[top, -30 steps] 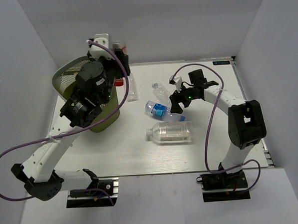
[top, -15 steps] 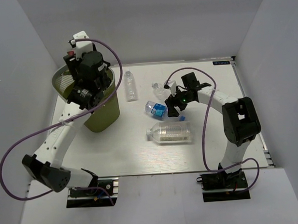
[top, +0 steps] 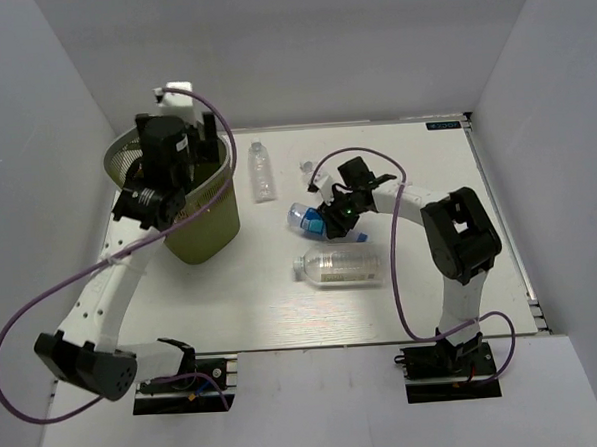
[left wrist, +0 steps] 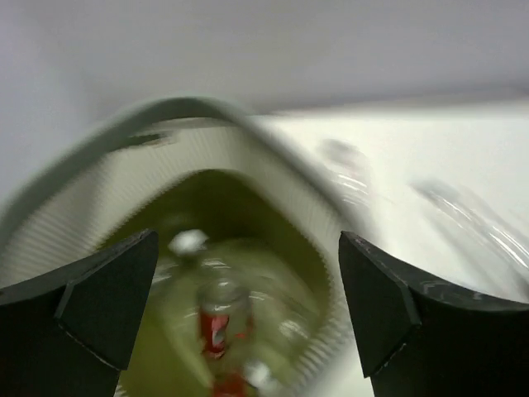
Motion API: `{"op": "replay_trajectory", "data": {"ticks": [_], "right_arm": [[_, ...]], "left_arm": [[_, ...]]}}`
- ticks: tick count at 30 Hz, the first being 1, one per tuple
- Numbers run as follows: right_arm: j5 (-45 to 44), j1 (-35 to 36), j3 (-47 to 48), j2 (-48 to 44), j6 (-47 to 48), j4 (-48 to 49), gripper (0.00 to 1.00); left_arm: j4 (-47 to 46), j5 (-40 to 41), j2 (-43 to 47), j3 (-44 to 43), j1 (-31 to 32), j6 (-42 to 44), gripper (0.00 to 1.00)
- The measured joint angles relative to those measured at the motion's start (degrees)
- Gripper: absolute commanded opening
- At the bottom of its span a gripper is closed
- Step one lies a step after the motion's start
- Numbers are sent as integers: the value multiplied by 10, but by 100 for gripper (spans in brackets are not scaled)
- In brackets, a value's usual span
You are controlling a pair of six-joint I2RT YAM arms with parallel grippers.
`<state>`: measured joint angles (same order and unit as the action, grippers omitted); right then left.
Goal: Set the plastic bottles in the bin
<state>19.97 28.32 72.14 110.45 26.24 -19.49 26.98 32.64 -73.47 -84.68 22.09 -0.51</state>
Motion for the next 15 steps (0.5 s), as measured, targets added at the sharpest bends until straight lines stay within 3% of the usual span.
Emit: {"op": "replay_trajectory", "data": {"ticks": [1,2,5,7,10,15], "right_arm": [[6,0,1,-2,2,-1,20],[15,0,1,-6,5,-3,16],[58,-6,1,-38,24,-31,7],[83,-8,1,-78,38,-48,7],[108,-10,25,-135,41,-67,7],[117,-8,156,-156,-16,-26,8]], "left_arm": [[1,-84,14,11,2,20,98],[5,-163,23,17,4,34,95],[5,-400,33,38,13,63,91],[0,-514,35,86,25,68,91],[-15,-608,42,196,39,60,91],[-6,-670,48,304,56,28,91]]}}
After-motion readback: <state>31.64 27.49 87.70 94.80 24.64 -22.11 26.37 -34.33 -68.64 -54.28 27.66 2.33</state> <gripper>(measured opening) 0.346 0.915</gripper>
